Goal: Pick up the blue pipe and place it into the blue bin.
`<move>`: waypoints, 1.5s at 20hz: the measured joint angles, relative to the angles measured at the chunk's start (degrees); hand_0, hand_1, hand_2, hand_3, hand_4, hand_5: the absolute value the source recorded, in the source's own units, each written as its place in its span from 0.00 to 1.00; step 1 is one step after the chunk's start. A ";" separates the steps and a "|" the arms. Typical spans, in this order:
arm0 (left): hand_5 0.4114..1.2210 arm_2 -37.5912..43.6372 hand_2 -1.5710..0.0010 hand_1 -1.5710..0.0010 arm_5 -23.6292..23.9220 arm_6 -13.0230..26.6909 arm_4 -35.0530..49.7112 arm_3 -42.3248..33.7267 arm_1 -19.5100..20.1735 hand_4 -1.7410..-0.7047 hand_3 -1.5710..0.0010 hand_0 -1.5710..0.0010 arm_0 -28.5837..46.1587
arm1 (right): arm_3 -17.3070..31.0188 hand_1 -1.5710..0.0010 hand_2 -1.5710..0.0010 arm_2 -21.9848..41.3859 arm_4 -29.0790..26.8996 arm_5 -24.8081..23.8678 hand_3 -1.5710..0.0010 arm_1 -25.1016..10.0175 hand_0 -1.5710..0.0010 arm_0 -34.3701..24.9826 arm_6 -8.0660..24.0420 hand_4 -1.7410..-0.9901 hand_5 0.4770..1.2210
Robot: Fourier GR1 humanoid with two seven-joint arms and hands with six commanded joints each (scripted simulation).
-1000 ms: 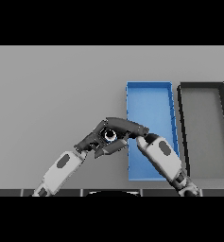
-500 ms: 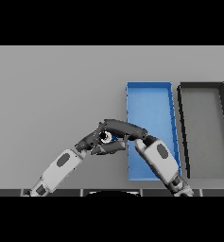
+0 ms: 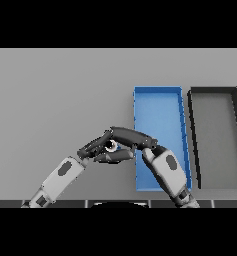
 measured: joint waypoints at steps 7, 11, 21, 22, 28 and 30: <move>0.25 1.22 0.99 0.99 1.14 3.40 1.43 0.87 -0.49 0.85 0.99 0.98 0.74 | 0.36 0.00 0.00 -1.15 2.29 0.12 0.00 0.92 0.00 0.65 -2.46 0.33 1.00; 0.20 0.88 0.99 0.99 1.83 6.16 1.57 -0.06 -0.55 0.83 1.00 0.99 1.66 | -0.02 0.00 0.00 -2.60 -4.61 -1.36 0.00 2.90 0.00 -0.13 2.56 0.33 1.00; 0.10 0.39 1.00 1.00 1.61 7.20 1.26 -0.43 0.01 0.85 1.00 1.00 2.49 | 0.36 0.00 0.00 -7.62 -29.10 -18.70 0.00 -6.01 0.00 -18.38 10.64 0.33 1.00; 0.09 0.76 1.00 1.00 1.57 7.36 1.37 0.14 -0.01 0.84 1.00 1.00 1.98 | 1.34 0.00 0.00 -8.88 -28.79 -18.41 0.00 -7.12 0.00 -21.48 9.86 0.33 1.00; 0.09 0.77 1.00 1.00 1.46 7.50 1.52 -1.34 0.78 0.86 1.00 1.00 2.41 | 12.46 0.00 0.00 -17.91 -23.97 -22.10 0.00 -12.71 0.00 -31.50 5.36 0.32 1.00; 0.08 0.88 1.00 1.00 1.48 8.18 1.57 -1.81 1.34 0.87 1.00 1.00 2.67 | 16.04 0.00 0.00 -19.90 -20.96 -21.67 0.00 -15.01 0.00 -31.48 5.46 0.32 1.00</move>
